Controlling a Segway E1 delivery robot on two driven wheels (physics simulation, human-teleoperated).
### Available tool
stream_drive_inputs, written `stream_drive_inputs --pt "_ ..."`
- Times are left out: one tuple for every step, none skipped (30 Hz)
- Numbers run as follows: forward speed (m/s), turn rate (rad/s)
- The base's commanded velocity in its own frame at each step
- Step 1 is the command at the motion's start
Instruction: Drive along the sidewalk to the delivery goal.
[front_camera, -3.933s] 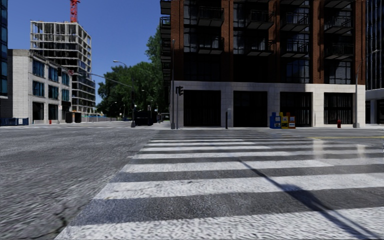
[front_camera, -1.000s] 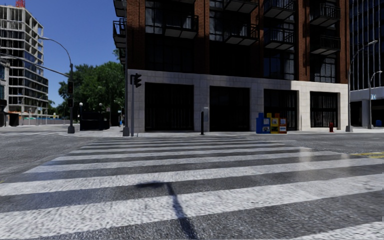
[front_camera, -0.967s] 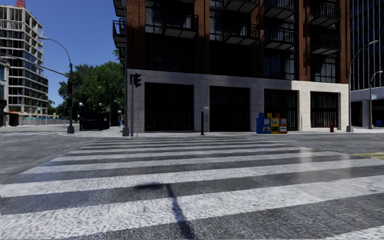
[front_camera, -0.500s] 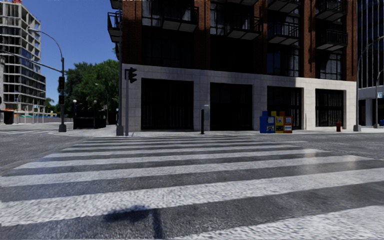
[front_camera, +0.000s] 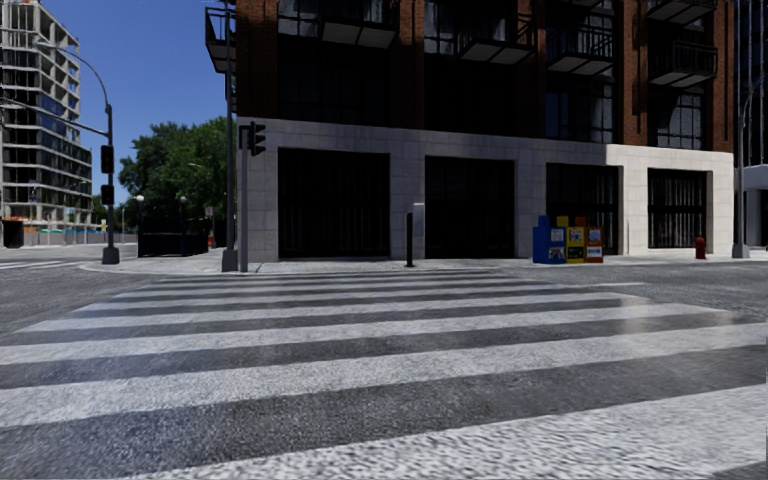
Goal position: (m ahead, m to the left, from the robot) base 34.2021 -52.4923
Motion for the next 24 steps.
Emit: stream_drive_inputs --pt "1.79 0.0" --pt "1.79 0.0" --pt "1.79 0.0" --pt "1.79 0.0" --pt "1.79 0.0" --pt "1.79 0.0" --pt "1.79 0.0" --pt "1.79 0.0" --pt "1.79 0.0" --pt "1.79 0.0" --pt "1.79 0.0" --pt "1.79 0.0" --pt "1.79 0.0" --pt "1.79 0.0" --pt "1.79 0.0" --pt "1.79 0.0" --pt "1.79 0.0" --pt "1.79 0.0" --pt "1.79 0.0" --pt "1.79 0.0" --pt "1.79 0.0" --pt "1.79 0.0" --pt "1.79 0.0" --pt "1.79 0.0"
